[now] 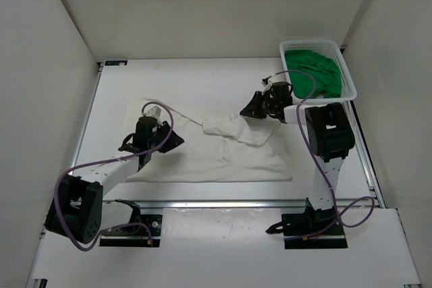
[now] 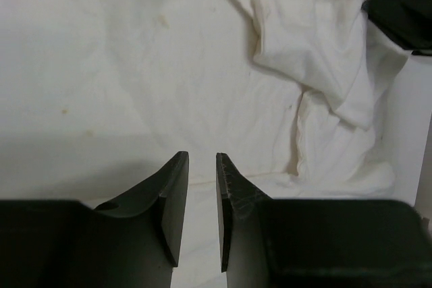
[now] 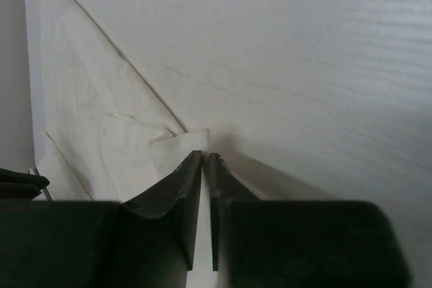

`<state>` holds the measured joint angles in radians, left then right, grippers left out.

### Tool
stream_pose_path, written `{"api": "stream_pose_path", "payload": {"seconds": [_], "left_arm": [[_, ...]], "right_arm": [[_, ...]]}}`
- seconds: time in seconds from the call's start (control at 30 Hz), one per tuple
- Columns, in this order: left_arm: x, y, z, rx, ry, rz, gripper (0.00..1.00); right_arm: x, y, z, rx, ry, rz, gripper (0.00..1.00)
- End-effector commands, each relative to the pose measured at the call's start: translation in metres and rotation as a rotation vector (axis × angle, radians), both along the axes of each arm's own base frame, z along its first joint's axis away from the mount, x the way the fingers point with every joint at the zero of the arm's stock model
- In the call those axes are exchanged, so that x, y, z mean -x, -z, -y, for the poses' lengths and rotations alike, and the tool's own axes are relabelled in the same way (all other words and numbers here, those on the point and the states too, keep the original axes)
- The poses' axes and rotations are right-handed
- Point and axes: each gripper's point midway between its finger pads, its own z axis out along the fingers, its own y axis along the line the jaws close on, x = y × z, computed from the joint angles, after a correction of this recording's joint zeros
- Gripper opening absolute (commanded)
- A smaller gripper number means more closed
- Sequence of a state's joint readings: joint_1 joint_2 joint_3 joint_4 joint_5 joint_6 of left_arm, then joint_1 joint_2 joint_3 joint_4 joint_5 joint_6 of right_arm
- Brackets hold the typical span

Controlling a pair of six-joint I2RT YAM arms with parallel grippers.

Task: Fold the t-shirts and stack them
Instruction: Grap the side of the flattened tshirt furthest away from the robot with both arms

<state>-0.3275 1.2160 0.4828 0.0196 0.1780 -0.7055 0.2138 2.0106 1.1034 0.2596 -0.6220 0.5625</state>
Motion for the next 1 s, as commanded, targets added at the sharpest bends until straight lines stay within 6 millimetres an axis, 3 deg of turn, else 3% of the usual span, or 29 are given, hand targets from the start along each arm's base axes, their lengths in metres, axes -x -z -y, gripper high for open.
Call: {"api": "stream_pose_path", "payload": {"seconds": [0.0,0.07,0.13,0.3,0.33,0.37,0.47,0.5,0.53,0.6,0.67,0.73,0.77,0.8,0.87,0.93,0.97], "left_arm": [[-0.026,-0.024,-0.010,0.012,-0.032,0.052,0.34],[-0.036,-0.025,-0.022,0.004,-0.075,0.049,0.34],[-0.050,-0.034,-0.032,0.022,-0.112,0.060,0.34],[-0.089,-0.032,-0.087,0.079,-0.296,0.026,0.35],[-0.097,-0.037,-0.090,0.076,-0.315,0.035,0.34],[-0.104,-0.030,-0.111,0.066,-0.379,0.020,0.34],[-0.132,-0.036,-0.140,0.045,-0.484,0.037,0.34],[-0.140,-0.035,-0.147,0.039,-0.502,0.037,0.34],[-0.144,-0.027,-0.158,0.037,-0.540,0.013,0.35],[-0.162,-0.036,-0.171,0.027,-0.569,0.036,0.35],[-0.171,-0.023,-0.182,-0.002,-0.591,-0.012,0.35],[-0.187,-0.029,-0.195,-0.031,-0.610,0.005,0.36],[-0.187,-0.020,-0.202,-0.046,-0.625,-0.023,0.36],[-0.195,-0.025,-0.209,-0.065,-0.640,-0.007,0.36],[-0.202,-0.013,-0.218,-0.088,-0.650,-0.039,0.40],[-0.216,-0.016,-0.225,-0.120,-0.643,-0.028,0.40],[-0.216,-0.002,-0.225,-0.137,-0.633,-0.069,0.40]], "right_arm": [[-0.020,-0.028,-0.013,-0.033,-0.036,0.072,0.09],[-0.024,-0.029,-0.014,-0.026,-0.031,0.074,0.00],[-0.032,-0.033,-0.013,-0.010,-0.012,0.091,0.00],[-0.070,-0.057,0.015,0.095,0.096,0.139,0.00],[-0.079,-0.064,0.021,0.110,0.106,0.166,0.00],[-0.082,-0.060,0.027,0.135,0.129,0.146,0.00],[-0.103,-0.069,0.048,0.197,0.183,0.167,0.00],[-0.103,-0.064,0.054,0.210,0.186,0.150,0.00],[-0.109,-0.069,0.060,0.220,0.201,0.159,0.00],[-0.118,-0.069,0.068,0.242,0.224,0.167,0.00],[-0.124,-0.070,0.080,0.247,0.251,0.167,0.00],[-0.128,-0.060,0.085,0.250,0.260,0.152,0.00],[-0.130,-0.063,0.089,0.253,0.263,0.161,0.00],[-0.134,-0.061,0.090,0.262,0.263,0.161,0.00],[-0.138,-0.056,0.090,0.265,0.257,0.151,0.00],[-0.145,-0.048,0.085,0.253,0.231,0.142,0.00],[-0.150,-0.058,0.081,0.247,0.208,0.163,0.00]]}}
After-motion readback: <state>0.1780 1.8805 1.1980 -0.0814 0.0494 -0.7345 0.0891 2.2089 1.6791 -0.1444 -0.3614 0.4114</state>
